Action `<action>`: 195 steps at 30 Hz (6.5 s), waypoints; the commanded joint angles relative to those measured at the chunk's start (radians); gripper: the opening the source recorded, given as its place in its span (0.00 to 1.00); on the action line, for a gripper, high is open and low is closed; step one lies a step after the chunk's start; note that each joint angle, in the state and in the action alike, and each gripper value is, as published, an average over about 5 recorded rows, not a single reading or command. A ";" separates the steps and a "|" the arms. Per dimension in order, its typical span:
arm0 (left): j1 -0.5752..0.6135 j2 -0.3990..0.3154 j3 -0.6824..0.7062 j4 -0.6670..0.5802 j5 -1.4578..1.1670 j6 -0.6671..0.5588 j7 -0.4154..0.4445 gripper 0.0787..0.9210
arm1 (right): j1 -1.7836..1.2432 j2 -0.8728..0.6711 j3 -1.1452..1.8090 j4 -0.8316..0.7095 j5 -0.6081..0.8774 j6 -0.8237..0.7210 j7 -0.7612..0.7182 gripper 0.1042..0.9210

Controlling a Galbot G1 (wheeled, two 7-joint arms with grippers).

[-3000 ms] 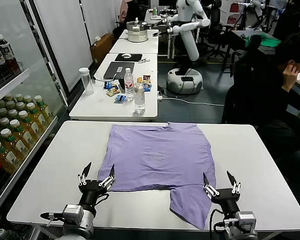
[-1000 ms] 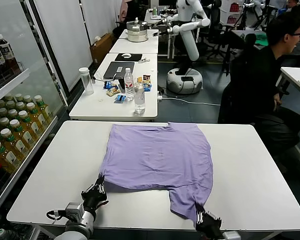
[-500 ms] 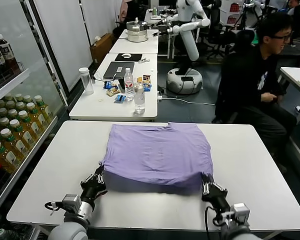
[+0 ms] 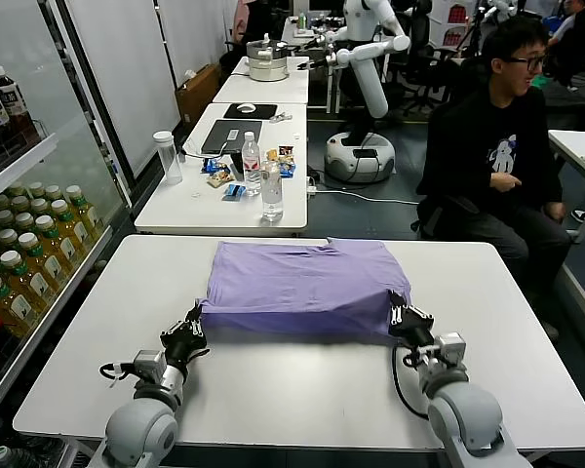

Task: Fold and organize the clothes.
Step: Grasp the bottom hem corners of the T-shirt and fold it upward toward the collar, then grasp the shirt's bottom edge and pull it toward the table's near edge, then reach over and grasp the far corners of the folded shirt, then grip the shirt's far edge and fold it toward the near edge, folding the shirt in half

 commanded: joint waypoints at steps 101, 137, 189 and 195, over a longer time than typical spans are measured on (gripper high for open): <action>0.459 -0.008 -0.140 -0.460 -0.011 0.076 -0.079 0.32 | -0.606 -0.072 0.254 0.563 -0.021 -0.111 0.051 0.41; -0.381 0.043 0.203 0.304 -0.199 0.137 -0.086 0.88 | 0.481 -0.010 -0.172 -0.557 0.147 -0.210 0.114 0.88; -0.171 0.104 0.123 0.013 -0.293 0.019 -0.040 0.03 | 0.358 -0.103 -0.120 -0.190 0.268 -0.210 0.073 0.01; -0.054 0.116 0.098 -0.092 -0.288 0.023 -0.035 0.03 | 0.254 -0.163 -0.062 -0.027 0.285 -0.210 0.086 0.01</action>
